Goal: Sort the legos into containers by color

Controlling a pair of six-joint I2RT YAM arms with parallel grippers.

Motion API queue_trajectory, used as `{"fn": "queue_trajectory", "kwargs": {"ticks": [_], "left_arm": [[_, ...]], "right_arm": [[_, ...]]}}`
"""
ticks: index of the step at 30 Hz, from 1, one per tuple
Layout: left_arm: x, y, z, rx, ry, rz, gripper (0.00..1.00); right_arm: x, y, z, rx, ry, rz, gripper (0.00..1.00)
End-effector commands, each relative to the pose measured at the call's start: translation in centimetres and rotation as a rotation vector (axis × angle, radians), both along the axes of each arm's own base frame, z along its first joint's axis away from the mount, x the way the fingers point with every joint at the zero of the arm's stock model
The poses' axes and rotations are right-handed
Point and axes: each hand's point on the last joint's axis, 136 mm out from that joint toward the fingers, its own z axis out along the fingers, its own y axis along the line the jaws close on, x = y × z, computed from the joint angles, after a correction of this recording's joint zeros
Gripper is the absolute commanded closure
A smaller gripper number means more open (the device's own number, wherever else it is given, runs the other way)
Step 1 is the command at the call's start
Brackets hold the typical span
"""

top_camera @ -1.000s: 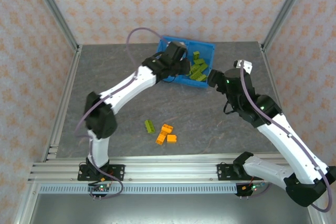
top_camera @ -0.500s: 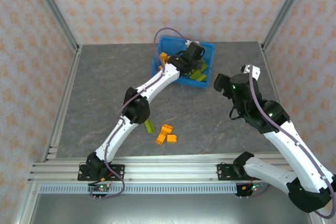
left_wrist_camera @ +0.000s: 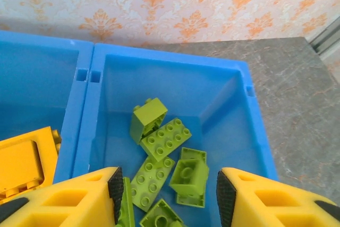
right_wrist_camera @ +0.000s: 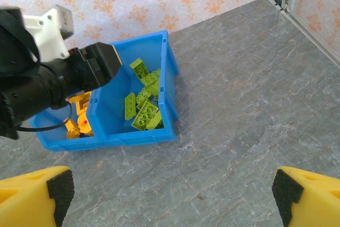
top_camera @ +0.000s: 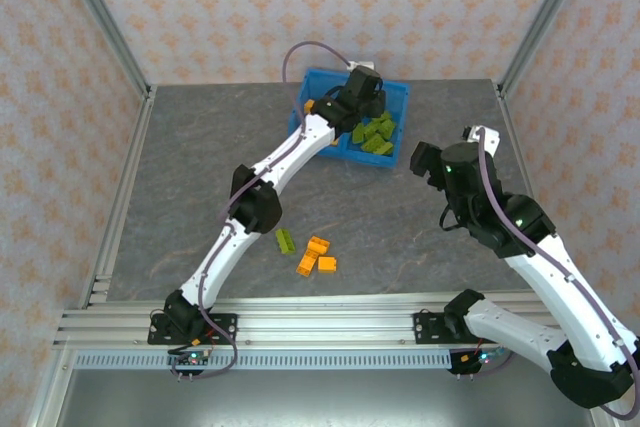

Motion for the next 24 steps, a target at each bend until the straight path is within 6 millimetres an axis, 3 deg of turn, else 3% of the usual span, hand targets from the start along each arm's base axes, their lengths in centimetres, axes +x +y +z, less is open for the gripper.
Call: {"fn": "queue_trajectory", "kwargs": {"ticks": [1,7,10,12,16,19,24], "left_arm": [[-2.9,1.2,11.0,-0.109,-0.092,-0.016,0.48],[-8.9,5.1,18.0,-0.104,-0.111,-0.044,0.47],[-13.0,8.8,19.2,-0.068,-0.108,-0.018,0.47],[-15.8,11.4,18.6,-0.047,-0.09,0.011,0.47],[-21.4,16.5,15.6,-0.025,-0.028,0.087,0.46],[-25.7,19.8,11.7,-0.036,0.052,0.139,0.44],[-32.0,23.3,2.7,-0.049,0.267,0.215,0.4]], "right_arm": [[0.0,0.0,-1.2,0.0,0.023,-0.005,0.03],[0.3,2.5,-2.7,0.003,0.096,0.115,0.02],[0.6,3.5,-3.4,-0.004,0.127,0.16,0.02],[0.9,4.0,-3.6,-0.004,0.134,0.175,0.02],[1.9,5.2,-4.2,-0.002,0.143,0.2,0.01],[2.8,6.2,-4.8,-0.001,0.159,0.221,0.01],[4.1,7.9,-5.9,0.015,0.191,0.247,0.01]]}}
